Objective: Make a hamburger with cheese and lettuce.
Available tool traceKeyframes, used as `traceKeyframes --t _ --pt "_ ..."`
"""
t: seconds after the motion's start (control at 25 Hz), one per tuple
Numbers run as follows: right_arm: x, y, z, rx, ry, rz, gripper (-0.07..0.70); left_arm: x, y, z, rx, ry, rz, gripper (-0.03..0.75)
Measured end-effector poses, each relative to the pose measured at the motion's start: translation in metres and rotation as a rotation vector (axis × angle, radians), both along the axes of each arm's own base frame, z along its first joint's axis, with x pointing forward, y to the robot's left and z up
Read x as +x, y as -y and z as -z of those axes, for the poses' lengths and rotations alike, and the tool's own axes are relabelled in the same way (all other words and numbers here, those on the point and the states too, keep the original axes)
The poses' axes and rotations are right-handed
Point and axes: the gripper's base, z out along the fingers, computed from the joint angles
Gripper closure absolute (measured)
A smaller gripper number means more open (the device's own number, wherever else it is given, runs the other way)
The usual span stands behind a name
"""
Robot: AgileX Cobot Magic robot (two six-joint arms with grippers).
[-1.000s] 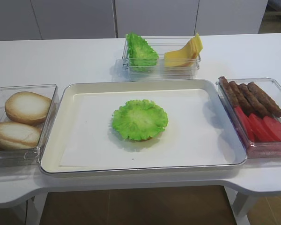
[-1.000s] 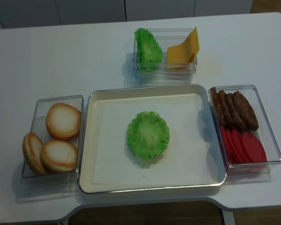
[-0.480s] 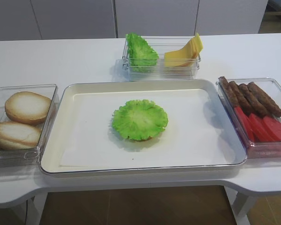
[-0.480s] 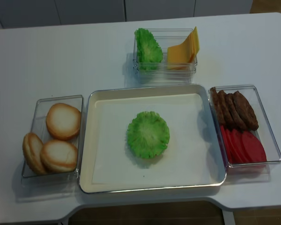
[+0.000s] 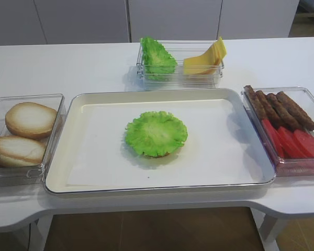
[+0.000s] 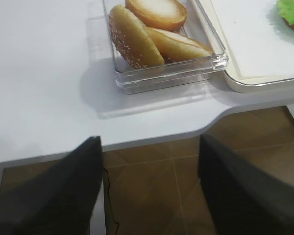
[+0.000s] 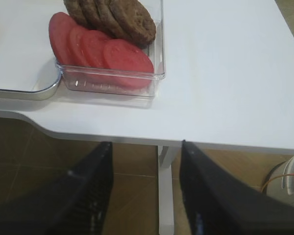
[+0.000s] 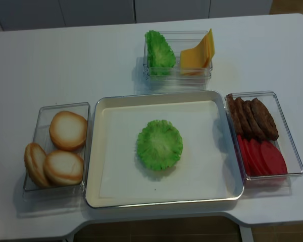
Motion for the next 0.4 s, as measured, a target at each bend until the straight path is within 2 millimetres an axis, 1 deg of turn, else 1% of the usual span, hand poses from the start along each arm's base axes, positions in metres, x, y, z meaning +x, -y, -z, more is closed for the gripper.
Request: traceKeyframes --t 0.4 --pt "0.0 0.0 0.0 0.005 0.0 0.003 0.297 0.0 0.0 0.0 0.0 0.0 0.0 0.257"
